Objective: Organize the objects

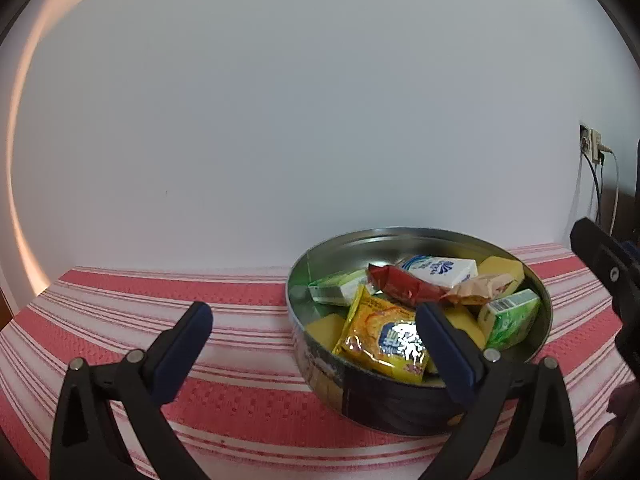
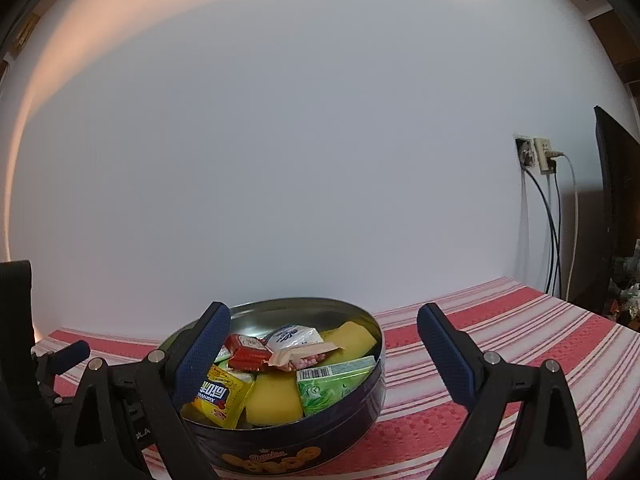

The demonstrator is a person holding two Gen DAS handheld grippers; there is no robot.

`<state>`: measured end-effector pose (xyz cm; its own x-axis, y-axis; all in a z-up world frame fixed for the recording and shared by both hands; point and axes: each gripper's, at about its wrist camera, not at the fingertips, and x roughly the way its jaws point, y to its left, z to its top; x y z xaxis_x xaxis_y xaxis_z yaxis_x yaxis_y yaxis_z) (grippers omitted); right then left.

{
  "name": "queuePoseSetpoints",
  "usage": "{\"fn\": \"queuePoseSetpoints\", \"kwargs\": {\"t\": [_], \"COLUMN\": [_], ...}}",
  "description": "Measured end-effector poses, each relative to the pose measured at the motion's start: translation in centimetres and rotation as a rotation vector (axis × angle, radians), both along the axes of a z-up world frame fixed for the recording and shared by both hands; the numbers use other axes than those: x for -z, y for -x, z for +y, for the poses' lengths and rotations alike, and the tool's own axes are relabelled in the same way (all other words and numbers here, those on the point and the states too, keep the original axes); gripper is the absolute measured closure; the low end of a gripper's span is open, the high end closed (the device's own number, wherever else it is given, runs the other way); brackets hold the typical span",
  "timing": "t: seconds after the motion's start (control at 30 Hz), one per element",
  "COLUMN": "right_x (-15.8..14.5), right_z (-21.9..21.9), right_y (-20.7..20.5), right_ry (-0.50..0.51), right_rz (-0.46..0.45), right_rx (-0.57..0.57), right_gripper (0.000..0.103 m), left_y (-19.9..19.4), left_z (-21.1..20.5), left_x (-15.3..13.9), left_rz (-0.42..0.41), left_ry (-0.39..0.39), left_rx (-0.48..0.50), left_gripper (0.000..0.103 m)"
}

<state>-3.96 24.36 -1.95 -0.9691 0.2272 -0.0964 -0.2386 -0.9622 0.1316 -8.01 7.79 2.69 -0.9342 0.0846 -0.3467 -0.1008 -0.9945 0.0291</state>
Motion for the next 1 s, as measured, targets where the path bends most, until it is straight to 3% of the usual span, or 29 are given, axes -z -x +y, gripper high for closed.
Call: {"fn": "queuePoseSetpoints", "kwargs": {"t": [0.43,1.0], "right_x": [-0.5,-0.6], "right_z": [-1.5,-1.5], "right_y": [-0.4,-0.9], "right_ry": [-0.057,-0.069], "right_rz": [0.001,0.014], "right_rx": [0.011,0.017], "right_gripper": [0.007,0.007], "left_y": [-0.8,-0.8], "left_z": [0.2,0.2], "left_x": [-0.5,-0.9], "left_rz": [-0.009,0.008], "left_ry": [-0.008,-0.019], "left_rx": [0.037,0.000], "left_gripper": [0.000,0.000]}}
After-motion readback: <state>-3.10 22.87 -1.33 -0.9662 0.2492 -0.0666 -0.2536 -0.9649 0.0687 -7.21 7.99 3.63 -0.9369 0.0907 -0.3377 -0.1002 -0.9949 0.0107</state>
